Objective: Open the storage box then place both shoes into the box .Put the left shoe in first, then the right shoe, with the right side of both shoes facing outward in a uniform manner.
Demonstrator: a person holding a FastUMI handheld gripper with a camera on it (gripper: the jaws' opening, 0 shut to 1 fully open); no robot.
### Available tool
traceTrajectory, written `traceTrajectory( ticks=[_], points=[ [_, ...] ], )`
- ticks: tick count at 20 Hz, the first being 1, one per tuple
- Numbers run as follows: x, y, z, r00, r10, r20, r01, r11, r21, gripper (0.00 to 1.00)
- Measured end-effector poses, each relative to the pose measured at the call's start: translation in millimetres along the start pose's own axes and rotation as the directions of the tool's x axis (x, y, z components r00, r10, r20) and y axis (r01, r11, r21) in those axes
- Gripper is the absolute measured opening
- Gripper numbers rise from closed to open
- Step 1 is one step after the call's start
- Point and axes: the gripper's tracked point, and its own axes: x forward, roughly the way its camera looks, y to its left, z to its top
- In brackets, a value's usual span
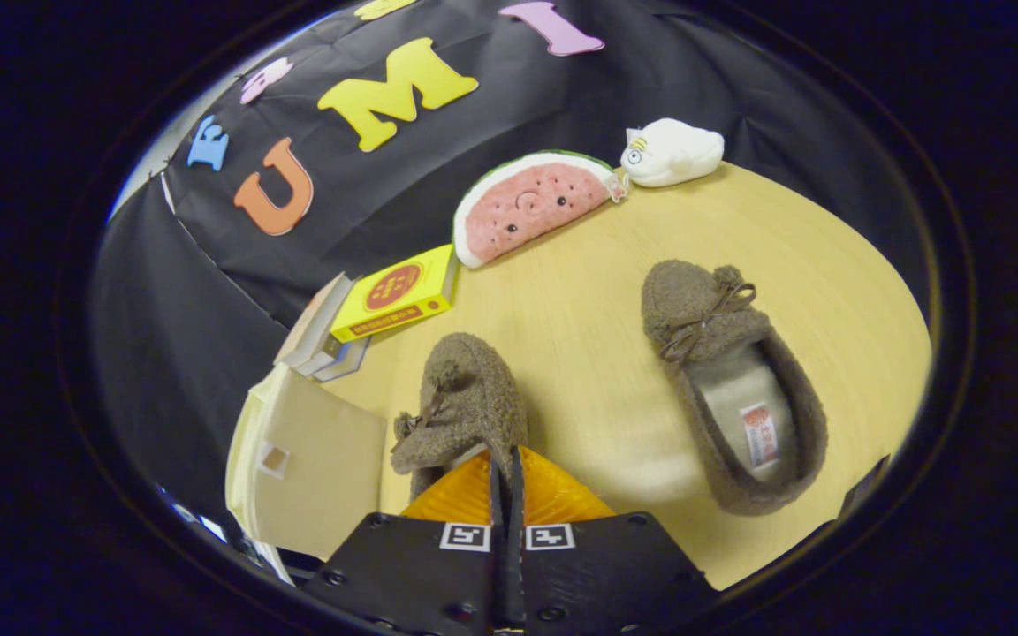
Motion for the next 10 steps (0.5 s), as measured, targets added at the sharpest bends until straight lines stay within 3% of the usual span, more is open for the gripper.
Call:
traceTrajectory(
  ticks=[4,10],
  points=[
    [-34,74,16,0.995,0.093,0.043,-0.094,0.995,0.03,0.0],
    [-45,195,19,0.984,0.151,0.092,-0.153,0.988,0.025,0.0]
  ],
)
